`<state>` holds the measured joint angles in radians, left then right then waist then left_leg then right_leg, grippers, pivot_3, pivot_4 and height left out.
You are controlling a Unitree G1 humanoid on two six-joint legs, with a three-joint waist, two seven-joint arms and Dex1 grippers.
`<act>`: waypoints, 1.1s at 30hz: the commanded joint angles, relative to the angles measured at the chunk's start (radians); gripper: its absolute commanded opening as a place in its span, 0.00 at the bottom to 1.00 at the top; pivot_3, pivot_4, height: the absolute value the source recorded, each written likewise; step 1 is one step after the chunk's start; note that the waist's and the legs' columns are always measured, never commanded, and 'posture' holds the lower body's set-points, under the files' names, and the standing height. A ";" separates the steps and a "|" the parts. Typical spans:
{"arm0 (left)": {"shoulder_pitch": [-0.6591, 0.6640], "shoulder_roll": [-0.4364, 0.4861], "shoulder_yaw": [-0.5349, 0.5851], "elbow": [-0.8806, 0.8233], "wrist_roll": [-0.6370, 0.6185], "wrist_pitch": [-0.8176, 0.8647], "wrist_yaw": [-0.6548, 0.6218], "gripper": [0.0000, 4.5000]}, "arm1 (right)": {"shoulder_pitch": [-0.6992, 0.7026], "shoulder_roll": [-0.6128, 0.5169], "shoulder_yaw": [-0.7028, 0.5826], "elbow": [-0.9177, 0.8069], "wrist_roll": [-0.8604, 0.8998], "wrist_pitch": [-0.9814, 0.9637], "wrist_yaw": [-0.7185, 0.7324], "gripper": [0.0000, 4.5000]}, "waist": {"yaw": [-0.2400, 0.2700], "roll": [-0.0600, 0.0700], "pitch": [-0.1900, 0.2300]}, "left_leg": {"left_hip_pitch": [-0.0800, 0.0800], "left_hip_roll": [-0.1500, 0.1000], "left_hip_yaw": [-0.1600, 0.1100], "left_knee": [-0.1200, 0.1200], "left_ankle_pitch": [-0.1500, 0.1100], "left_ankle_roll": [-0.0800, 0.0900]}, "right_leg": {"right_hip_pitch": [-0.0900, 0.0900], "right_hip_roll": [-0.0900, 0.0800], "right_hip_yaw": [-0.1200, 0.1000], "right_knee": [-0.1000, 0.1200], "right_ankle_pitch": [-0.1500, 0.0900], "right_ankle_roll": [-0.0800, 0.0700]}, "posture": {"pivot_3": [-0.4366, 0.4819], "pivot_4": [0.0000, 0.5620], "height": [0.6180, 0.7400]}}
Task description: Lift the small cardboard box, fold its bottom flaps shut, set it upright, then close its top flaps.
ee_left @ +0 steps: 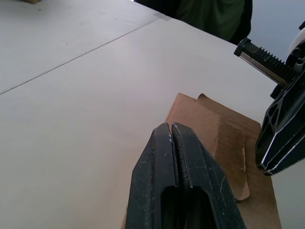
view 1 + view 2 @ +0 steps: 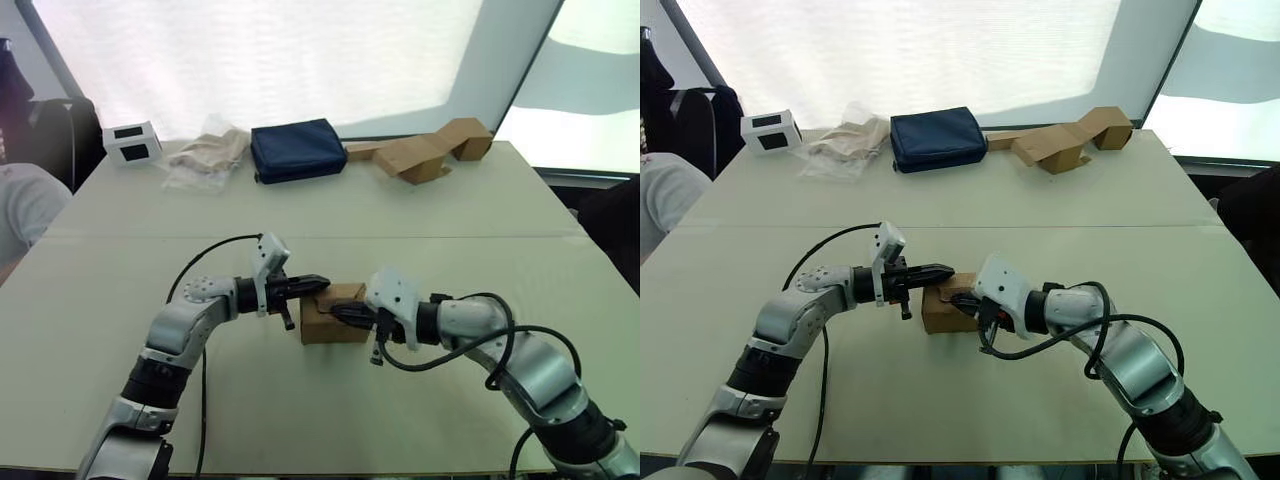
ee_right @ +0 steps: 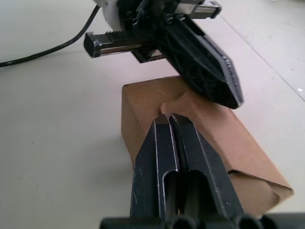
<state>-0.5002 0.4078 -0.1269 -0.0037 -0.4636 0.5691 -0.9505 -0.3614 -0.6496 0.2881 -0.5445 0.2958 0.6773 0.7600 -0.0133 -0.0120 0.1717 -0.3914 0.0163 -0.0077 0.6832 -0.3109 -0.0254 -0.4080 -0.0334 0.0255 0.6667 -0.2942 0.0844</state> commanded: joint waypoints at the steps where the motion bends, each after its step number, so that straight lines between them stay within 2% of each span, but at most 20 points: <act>1: -0.005 0.005 0.019 -0.028 -0.012 0.014 0.008 0.01 | -0.021 -0.015 0.019 0.005 -0.042 -0.042 0.018 0.00 | 0.000 0.000 0.000 | 0.000 0.000 0.000 0.000 0.000 0.000 | 0.000 0.000 0.000 0.000 0.000 0.000 | 0.48 0.27 1.00; 18: -0.015 -0.007 0.020 -0.031 -0.025 0.035 0.016 0.01 | -0.054 -0.021 0.077 0.114 -0.259 -0.190 0.013 0.00 | 0.001 0.000 0.000 | 0.000 0.000 0.000 0.000 0.000 0.000 | 0.000 0.000 0.000 0.000 0.000 0.000 | 0.48 0.27 1.00; 24: -0.020 -0.003 0.031 -0.025 -0.024 0.031 0.022 0.01 | -0.044 0.048 -0.021 0.024 -0.088 -0.102 0.053 0.00 | 0.000 0.000 0.000 | 0.000 0.000 0.000 0.000 0.000 0.000 | 0.000 0.000 0.000 0.000 0.000 0.000 | 0.48 0.27 1.00; 33: -0.008 0.001 0.031 -0.050 -0.039 0.051 0.028 0.01 | -0.042 0.032 0.000 -0.008 -0.079 -0.078 0.068 0.00 | 0.000 0.000 0.000 | 0.000 0.000 0.000 0.000 0.000 0.000 | 0.000 0.000 0.000 0.000 0.000 0.000 | 0.48 0.27 1.00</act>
<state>-0.5064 0.4062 -0.1126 -0.0191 -0.4859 0.6189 -0.9224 -0.4000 -0.6099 0.2903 -0.5094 0.2127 0.6047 0.8241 -0.0129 -0.0120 0.1717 -0.3913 0.0165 -0.0078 0.6833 -0.3109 -0.0254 -0.4080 -0.0334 0.0254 0.6667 -0.2942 0.0844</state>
